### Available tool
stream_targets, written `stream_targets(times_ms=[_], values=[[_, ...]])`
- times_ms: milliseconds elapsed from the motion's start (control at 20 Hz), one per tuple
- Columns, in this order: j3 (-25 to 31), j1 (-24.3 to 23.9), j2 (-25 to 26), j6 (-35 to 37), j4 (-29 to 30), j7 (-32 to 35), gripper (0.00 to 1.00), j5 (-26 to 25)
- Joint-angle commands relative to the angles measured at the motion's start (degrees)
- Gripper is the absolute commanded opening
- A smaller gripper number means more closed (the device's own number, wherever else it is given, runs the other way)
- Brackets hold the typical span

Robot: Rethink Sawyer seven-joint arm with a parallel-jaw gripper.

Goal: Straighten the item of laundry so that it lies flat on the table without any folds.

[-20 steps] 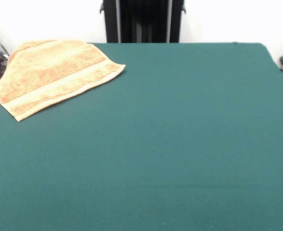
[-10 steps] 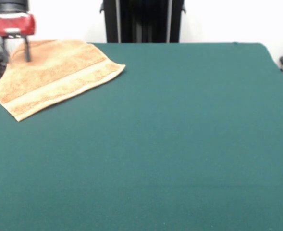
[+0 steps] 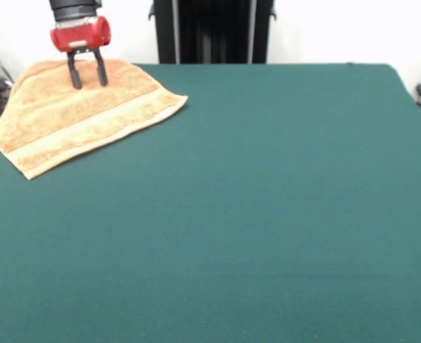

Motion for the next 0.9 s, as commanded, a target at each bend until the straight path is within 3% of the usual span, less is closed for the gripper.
stream_targets(times_ms=[50,150,500,900], values=[[-4.27,1.18,2.01,0.63,0.17,13.48,1.00,4.03],[-4.89,2.10,3.66,1.19,-1.40,13.15,1.00,4.44],[0.72,-1.40,19.72,11.34,-15.31,4.29,1.00,4.10],[3.66,-3.56,25.32,16.57,-21.33,-1.15,1.00,4.04]])
